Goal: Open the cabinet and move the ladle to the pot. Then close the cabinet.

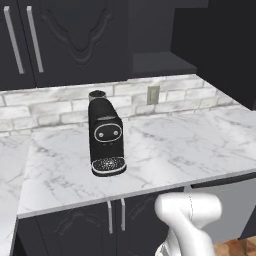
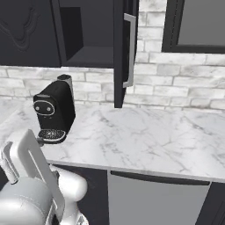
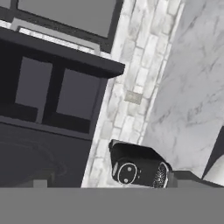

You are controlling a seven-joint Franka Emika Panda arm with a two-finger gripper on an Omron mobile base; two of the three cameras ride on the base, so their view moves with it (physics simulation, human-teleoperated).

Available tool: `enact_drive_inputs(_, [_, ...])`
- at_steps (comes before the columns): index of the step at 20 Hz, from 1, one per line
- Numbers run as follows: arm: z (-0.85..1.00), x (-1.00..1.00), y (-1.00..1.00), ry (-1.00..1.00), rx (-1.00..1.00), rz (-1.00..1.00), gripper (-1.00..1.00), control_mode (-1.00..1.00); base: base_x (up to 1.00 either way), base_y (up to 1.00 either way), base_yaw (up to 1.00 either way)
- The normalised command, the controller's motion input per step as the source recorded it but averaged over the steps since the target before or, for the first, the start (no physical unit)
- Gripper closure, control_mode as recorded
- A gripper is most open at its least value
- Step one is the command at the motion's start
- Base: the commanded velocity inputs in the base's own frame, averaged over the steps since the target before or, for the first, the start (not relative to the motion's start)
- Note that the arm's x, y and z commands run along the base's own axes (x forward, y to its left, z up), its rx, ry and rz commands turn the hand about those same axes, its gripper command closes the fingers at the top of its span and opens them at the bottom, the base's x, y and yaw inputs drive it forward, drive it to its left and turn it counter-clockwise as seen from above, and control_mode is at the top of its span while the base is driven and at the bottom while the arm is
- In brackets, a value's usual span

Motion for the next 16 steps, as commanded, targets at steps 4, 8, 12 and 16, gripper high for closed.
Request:
enact_drive_inputs(4, [0.0, 0.11, -0.44, -0.12, 0.21, -0.03, -1.0, -1.0, 0.0, 0.0, 0.0])
enact_drive_inputs(8, [0.0, 0.2, -0.45, -0.14, 0.24, 0.0, -1.0, -1.0, 0.0, 0.0, 0.0])
enact_drive_inputs(12, [0.0, 0.49, -0.29, -0.16, 0.23, 0.0, -1.0, -1.0, 0.0, 0.0, 0.0])
enact_drive_inputs(16, [0.0, 0.85, -0.18, -0.09, 0.2, 0.03, -1.0, -1.0, 0.0, 0.0, 0.0])
